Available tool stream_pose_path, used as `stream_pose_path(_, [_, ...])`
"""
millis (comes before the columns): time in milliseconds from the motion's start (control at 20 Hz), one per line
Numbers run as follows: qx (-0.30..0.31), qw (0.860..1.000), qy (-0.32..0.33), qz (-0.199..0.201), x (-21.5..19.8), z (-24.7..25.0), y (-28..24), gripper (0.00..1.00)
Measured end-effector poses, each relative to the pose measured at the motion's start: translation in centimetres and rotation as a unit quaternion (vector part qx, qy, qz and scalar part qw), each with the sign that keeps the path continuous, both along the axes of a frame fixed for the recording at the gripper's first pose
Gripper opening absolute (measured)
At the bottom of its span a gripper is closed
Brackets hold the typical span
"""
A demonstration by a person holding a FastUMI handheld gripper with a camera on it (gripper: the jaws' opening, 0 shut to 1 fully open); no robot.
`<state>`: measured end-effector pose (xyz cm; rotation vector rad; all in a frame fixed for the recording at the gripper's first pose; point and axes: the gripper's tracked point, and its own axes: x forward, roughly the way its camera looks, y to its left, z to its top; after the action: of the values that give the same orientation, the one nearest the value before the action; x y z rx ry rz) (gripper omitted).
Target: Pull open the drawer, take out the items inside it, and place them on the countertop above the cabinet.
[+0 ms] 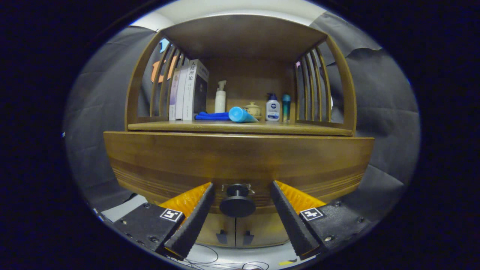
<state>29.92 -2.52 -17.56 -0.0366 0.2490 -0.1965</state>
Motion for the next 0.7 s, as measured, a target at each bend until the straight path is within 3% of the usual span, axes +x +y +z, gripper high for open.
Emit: stream_pose_path(700, [-0.006, 1.0, 0.005, -0.007, -0.16, 0.01, -0.14, 0.99])
